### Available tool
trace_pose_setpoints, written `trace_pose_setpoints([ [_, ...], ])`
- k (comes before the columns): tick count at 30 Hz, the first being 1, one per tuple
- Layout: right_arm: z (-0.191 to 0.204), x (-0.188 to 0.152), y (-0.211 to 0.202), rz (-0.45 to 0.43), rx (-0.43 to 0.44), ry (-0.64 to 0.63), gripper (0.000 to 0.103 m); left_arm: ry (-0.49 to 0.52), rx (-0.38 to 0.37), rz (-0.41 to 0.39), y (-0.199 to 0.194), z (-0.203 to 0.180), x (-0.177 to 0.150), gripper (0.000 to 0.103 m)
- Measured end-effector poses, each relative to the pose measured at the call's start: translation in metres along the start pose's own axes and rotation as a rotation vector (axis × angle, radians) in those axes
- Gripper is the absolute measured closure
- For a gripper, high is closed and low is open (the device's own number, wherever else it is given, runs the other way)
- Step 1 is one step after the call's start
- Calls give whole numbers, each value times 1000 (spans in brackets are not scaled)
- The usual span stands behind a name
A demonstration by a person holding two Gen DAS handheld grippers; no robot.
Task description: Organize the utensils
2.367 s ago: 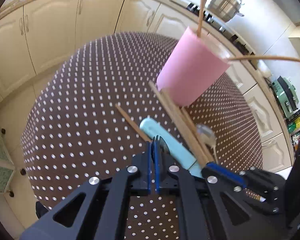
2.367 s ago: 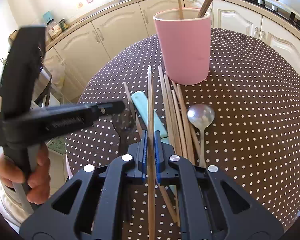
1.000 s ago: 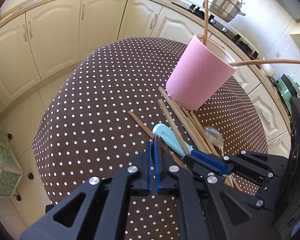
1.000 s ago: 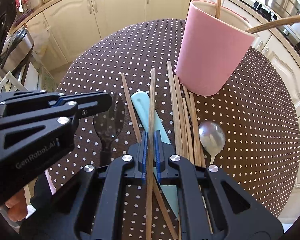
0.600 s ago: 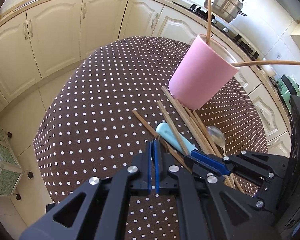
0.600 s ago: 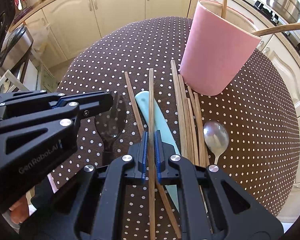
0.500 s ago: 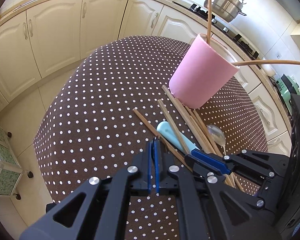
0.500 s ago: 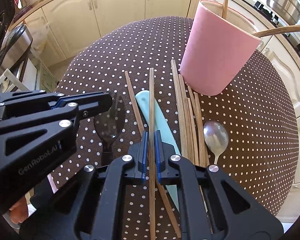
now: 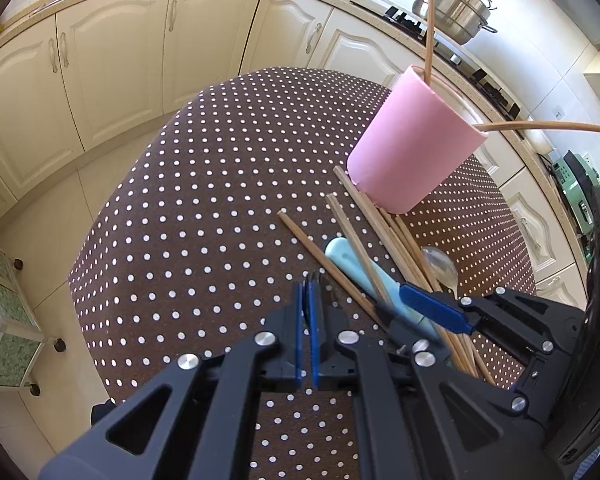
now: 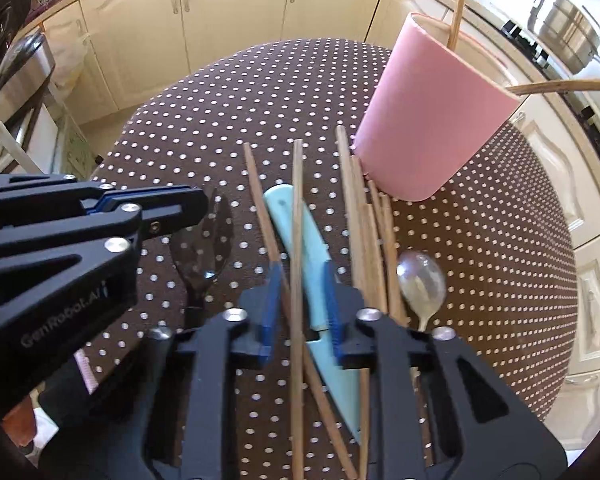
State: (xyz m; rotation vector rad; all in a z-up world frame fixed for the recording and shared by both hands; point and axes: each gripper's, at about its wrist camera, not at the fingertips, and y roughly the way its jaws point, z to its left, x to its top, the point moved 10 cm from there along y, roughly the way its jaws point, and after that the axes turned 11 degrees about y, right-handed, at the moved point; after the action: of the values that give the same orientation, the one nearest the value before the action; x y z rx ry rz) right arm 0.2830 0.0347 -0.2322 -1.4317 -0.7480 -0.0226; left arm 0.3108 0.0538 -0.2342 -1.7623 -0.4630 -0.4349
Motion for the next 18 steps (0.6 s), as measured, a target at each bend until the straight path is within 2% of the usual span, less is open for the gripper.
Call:
trace_pose_setpoints([
  [4, -8, 0, -1, -3, 20, 17, 97, 11, -2, -14, -3, -3, 5, 100],
  [8, -16, 1, -12, -56, 64, 47, 97, 31, -19, -59, -13, -13, 14, 100],
  [12, -21, 12, -44, -178, 151, 95, 97, 58, -37, -134, -31, -25, 28, 100],
  [18, -42, 37, -99, -391, 215, 166, 97, 113, -74, -274, -68, -47, 57, 100],
])
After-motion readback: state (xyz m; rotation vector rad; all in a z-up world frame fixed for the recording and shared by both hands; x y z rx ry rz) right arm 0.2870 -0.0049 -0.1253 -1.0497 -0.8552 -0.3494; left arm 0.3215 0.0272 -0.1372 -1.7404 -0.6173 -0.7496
